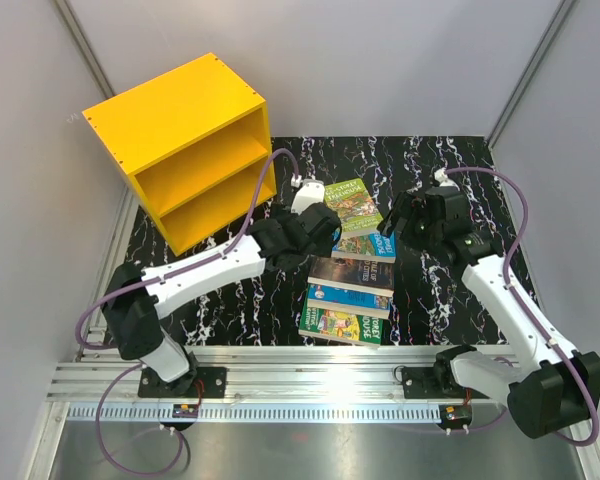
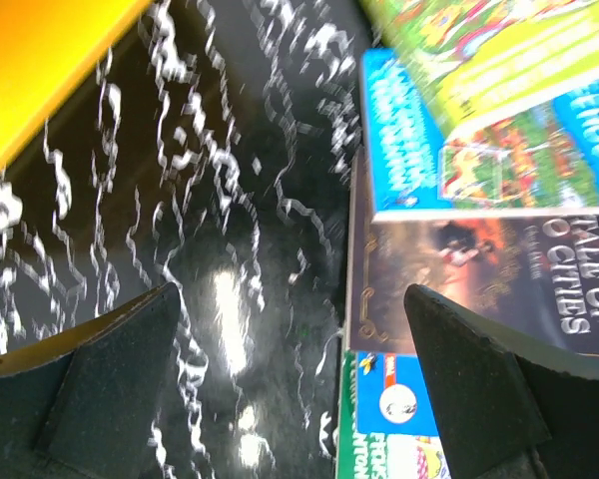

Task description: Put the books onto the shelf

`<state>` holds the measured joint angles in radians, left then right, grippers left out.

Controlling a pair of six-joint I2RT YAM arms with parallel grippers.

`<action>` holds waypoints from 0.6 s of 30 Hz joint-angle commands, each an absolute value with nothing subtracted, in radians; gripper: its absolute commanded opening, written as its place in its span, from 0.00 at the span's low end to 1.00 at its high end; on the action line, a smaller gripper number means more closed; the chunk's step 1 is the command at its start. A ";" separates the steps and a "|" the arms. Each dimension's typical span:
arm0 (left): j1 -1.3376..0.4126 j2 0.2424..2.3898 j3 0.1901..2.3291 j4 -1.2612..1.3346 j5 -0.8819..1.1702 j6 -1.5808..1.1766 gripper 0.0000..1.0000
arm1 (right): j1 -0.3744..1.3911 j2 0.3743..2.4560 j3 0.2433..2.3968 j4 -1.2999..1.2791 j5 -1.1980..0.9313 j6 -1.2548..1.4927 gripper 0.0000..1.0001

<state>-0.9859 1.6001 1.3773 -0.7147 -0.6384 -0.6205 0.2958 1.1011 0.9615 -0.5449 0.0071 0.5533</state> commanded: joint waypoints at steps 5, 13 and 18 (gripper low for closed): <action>-0.997 1.548 1.421 -0.490 -0.711 -0.402 0.99 | 0.301 1.077 0.997 -0.473 0.123 0.486 1.00; -0.735 1.482 1.207 -0.172 -0.102 -0.489 0.99 | 0.192 1.295 1.095 -0.493 -0.218 0.435 1.00; -0.689 1.606 1.282 -0.182 -0.015 -0.457 0.99 | 0.109 1.405 1.111 -0.437 -0.282 0.462 1.00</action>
<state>-0.6670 1.5444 1.2259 -0.2638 -0.1875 -0.4690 0.1505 1.3506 1.0771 -0.4980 -0.1810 0.4564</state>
